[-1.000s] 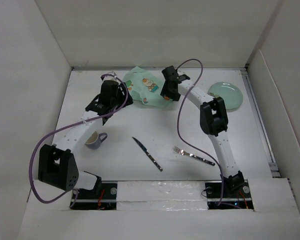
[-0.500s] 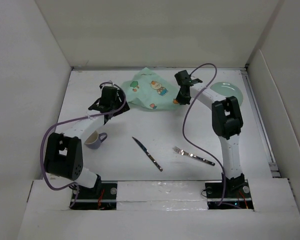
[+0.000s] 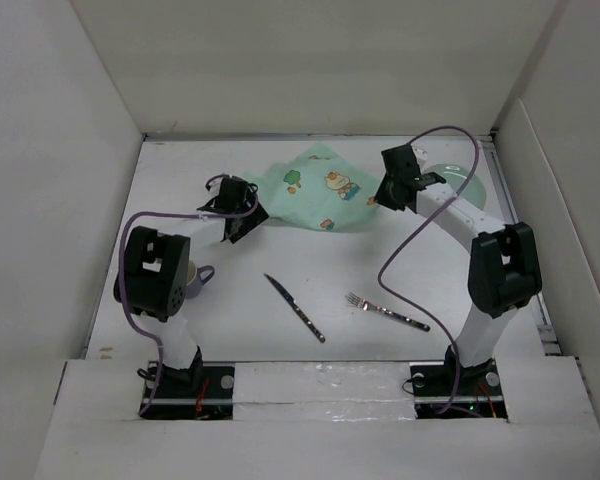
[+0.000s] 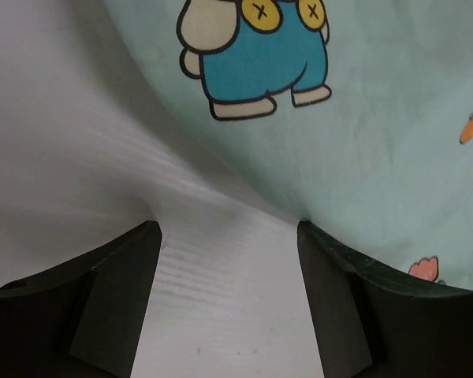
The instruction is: Set the dinner table for one person
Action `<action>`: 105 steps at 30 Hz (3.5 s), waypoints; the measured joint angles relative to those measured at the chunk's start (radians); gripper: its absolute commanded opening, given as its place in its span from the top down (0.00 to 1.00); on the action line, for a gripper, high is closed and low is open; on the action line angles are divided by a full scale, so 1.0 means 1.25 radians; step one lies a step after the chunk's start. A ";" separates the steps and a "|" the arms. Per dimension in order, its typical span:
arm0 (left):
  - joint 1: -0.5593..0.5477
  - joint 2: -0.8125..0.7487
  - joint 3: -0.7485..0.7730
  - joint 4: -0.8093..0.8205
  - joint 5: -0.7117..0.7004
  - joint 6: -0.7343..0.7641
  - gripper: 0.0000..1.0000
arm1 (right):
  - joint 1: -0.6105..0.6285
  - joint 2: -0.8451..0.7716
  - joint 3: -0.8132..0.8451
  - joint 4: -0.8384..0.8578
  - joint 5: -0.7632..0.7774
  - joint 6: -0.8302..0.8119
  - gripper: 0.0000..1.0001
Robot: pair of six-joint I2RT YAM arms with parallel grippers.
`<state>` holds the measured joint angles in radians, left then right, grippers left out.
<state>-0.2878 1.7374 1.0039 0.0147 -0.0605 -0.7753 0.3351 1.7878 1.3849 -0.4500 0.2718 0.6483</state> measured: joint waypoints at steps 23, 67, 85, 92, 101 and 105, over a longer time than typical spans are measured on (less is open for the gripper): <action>0.000 0.172 0.661 -0.250 -0.110 0.203 1.00 | 0.000 -0.167 -0.062 0.011 -0.128 -0.053 1.00; 0.003 0.425 0.666 -0.367 -0.142 0.283 0.49 | 0.075 -0.362 -0.281 0.054 -0.207 -0.059 0.77; -0.022 0.420 0.656 -0.336 -0.079 0.333 1.00 | 0.096 -0.362 -0.289 0.045 -0.213 -0.062 0.75; -0.169 0.352 0.614 -0.343 -0.011 0.354 1.00 | 0.064 -0.345 -0.250 0.044 -0.211 -0.076 0.71; -0.226 0.096 0.493 -0.352 0.061 0.334 0.43 | 0.025 -0.286 -0.244 0.045 -0.203 -0.078 0.55; -0.206 -0.019 0.427 -0.336 0.036 0.316 0.52 | 0.016 -0.251 -0.241 0.049 -0.203 -0.078 0.63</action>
<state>-0.5449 1.7142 1.5372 -0.4057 -0.0151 -0.3805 0.3550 1.4738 1.0832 -0.3882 0.0177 0.5507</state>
